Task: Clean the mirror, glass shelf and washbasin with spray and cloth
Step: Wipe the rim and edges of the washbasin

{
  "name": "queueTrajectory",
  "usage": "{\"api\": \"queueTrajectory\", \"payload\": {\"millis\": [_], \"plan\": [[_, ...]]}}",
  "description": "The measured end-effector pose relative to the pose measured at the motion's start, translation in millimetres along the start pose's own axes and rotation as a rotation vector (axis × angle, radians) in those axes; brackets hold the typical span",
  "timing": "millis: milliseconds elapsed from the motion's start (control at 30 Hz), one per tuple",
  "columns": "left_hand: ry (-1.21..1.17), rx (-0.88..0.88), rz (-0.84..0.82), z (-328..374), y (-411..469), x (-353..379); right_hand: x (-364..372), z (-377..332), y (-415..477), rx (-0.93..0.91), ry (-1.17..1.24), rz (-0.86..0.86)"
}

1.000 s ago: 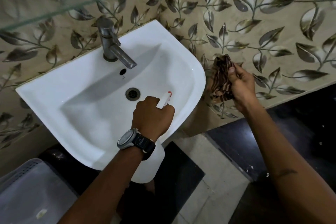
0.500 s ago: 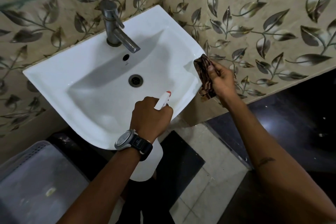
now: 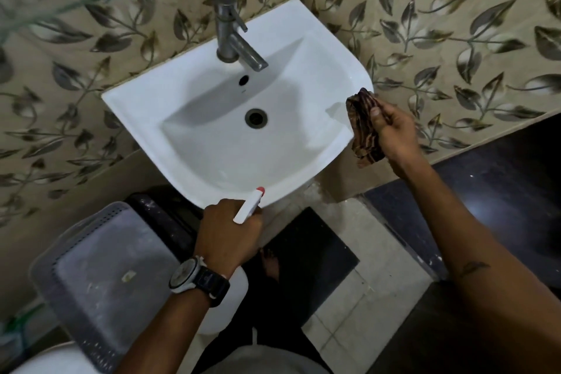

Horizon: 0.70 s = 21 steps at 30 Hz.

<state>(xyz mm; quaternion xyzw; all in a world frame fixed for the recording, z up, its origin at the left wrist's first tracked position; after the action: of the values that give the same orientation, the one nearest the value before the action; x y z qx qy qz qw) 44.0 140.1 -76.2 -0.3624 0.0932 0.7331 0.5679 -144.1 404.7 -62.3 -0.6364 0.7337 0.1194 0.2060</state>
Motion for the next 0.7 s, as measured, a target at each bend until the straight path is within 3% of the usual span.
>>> {"api": "queueTrajectory", "payload": {"millis": [167, 500, 700], "plan": [[-0.074, -0.053, 0.084, -27, -13, -12, 17, 6, -16, -0.109, -0.107, -0.111], [-0.179, -0.144, 0.214, -34, -19, -29, 33, 9, -27, -0.134, -0.229, -0.243], [-0.255, -0.438, 0.394, -51, -16, -51, 53, 10, -47, -0.201, -0.196, -0.362]]}}
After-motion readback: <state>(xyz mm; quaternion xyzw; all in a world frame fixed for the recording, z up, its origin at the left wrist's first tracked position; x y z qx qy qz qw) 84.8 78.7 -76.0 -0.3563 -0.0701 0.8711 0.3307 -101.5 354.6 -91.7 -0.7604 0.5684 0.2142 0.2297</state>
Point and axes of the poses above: each hand's wrist, its own y-axis towards the middle knuckle, its own x-axis out of the palm, z = x × y, the point moved 1 cm from there along y, towards the middle knuckle, and after that the axes turned 5 degrees about z, right-handed, at the moved point
